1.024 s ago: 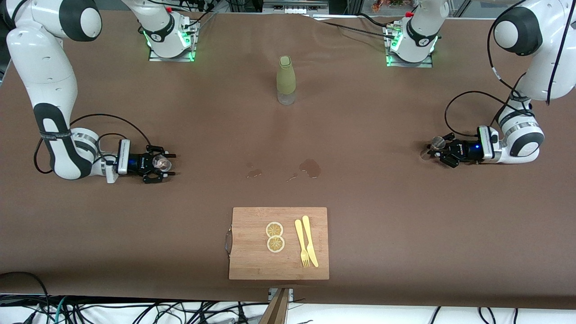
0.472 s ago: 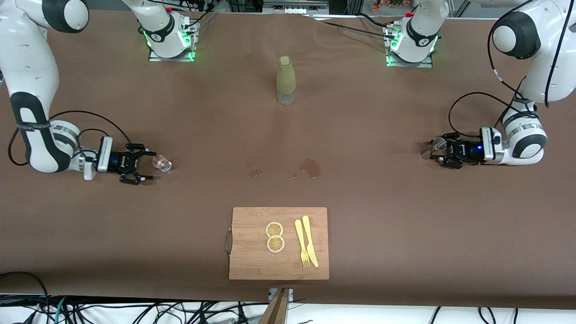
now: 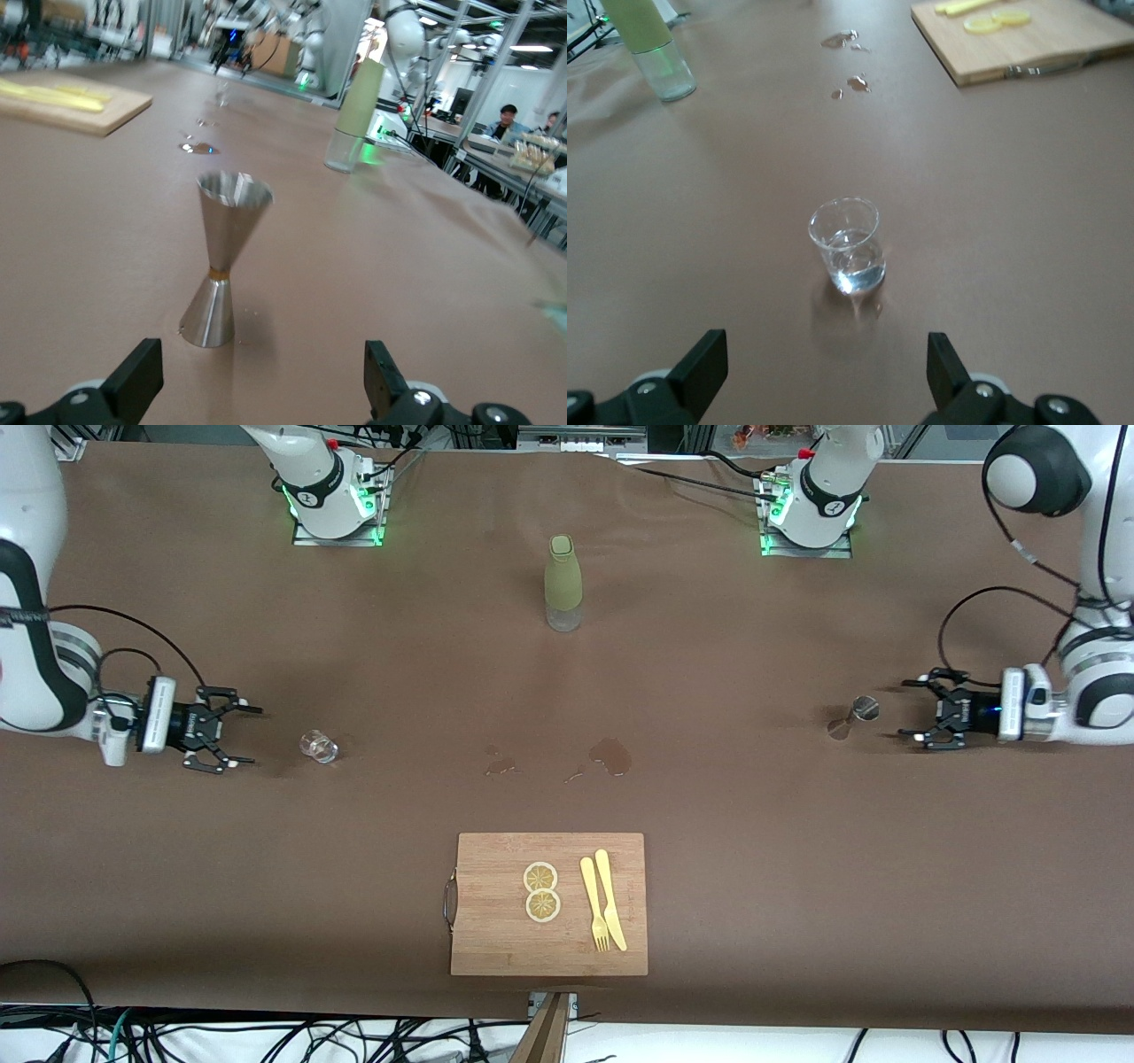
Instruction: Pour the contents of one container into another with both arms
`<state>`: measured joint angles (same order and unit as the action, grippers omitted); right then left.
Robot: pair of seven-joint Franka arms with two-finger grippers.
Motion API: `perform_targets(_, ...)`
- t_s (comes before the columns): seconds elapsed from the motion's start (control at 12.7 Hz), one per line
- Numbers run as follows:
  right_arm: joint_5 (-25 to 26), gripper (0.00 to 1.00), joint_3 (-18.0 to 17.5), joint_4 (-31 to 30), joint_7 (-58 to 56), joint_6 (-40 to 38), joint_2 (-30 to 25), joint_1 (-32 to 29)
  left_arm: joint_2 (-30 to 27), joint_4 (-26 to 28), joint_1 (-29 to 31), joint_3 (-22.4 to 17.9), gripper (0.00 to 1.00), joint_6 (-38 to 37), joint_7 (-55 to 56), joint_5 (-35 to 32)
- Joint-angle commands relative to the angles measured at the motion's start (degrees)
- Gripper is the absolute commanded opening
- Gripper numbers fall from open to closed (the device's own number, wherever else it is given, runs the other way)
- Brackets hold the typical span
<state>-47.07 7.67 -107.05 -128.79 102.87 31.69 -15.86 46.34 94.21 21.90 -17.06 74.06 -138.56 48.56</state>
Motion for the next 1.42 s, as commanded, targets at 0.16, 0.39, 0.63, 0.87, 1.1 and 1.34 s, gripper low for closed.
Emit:
perform_targets(0.16,12.15,1.0,0.24,-3.07,25.29,1.1,-11.37,0.38,-17.05,1.32,-2.11,0.79,1.0,-0.14,39.86,-5.49)
perform_targets(0.39,20.14,1.0,0.5,-2.46,42.17,1.02,-15.86,2.23,-22.24,0.54,-4.4,3.6,1.0,1.17,62.89,-7.06)
perform_targets(0.63,28.76,1.0,2.86,-2.28,60.97,0.14,-21.92,7.14,-26.81,-3.77,-5.98,9.66,1.0,4.5,88.29,-15.31)
perform_targets(0.87,36.59,1.0,6.03,-1.58,78.81,-1.87,-26.23,13.12,-29.9,-9.9,-13.88,10.11,1.0,6.8,103.22,-29.35)
perform_targets(1.1,43.96,1.0,6.83,2.89,94.46,-6.62,-27.38,15.94,-30.25,-10.46,-16.62,10.38,1.0,15.22,102.97,-37.75)
perform_targets(1.34,47.42,1.0,3.33,4.92,108.44,-8.65,-27.65,16.91,-32.45,-10.89,-19.51,10.82,1.0,15.59,116.06,-37.75)
